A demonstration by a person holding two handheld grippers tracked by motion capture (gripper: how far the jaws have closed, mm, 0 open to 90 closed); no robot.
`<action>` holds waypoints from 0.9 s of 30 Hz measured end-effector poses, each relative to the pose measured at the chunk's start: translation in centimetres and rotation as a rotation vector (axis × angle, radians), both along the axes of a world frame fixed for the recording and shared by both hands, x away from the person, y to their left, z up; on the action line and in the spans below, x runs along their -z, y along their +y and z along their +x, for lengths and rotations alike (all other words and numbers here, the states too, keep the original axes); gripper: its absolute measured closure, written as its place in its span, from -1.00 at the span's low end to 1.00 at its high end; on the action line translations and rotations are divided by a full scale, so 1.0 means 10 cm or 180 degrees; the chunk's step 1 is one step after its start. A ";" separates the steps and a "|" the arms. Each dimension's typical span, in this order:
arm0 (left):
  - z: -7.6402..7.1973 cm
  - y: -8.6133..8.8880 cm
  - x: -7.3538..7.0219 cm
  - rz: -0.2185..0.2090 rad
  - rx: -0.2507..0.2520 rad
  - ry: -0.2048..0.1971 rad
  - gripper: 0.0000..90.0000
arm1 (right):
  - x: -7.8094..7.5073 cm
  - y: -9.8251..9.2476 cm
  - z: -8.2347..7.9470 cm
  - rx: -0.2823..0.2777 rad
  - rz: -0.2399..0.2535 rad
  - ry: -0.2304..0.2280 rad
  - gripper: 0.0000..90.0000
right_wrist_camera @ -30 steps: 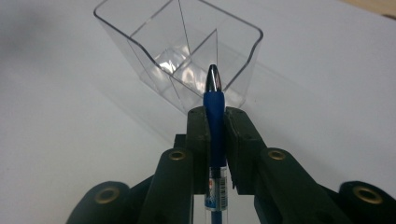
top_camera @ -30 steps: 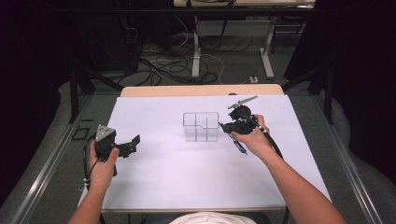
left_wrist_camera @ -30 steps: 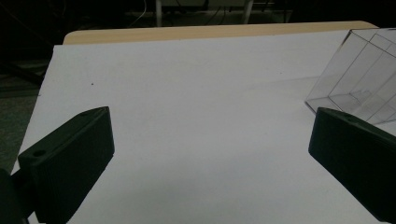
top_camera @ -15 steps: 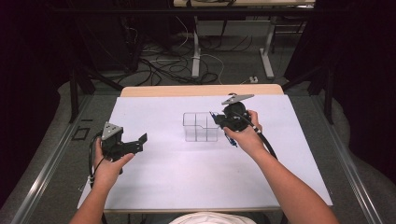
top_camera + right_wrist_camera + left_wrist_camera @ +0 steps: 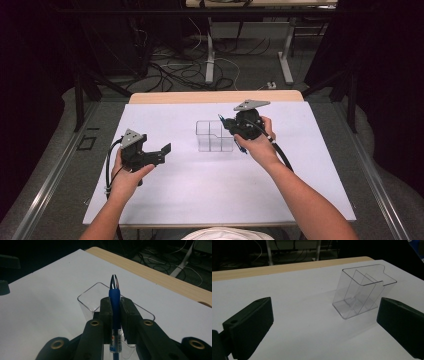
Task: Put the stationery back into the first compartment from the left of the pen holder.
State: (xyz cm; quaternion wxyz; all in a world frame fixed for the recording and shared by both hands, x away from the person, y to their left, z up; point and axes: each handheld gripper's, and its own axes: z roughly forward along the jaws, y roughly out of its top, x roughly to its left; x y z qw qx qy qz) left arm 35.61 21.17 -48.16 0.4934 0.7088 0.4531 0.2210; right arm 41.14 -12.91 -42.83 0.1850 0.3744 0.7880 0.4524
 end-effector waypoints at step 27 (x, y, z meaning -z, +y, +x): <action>0.17 -0.76 -0.26 -0.0361 0.0530 0.0087 -0.23 | -0.17 0.22 0.03 -0.0069 0.0220 -0.0379 0.79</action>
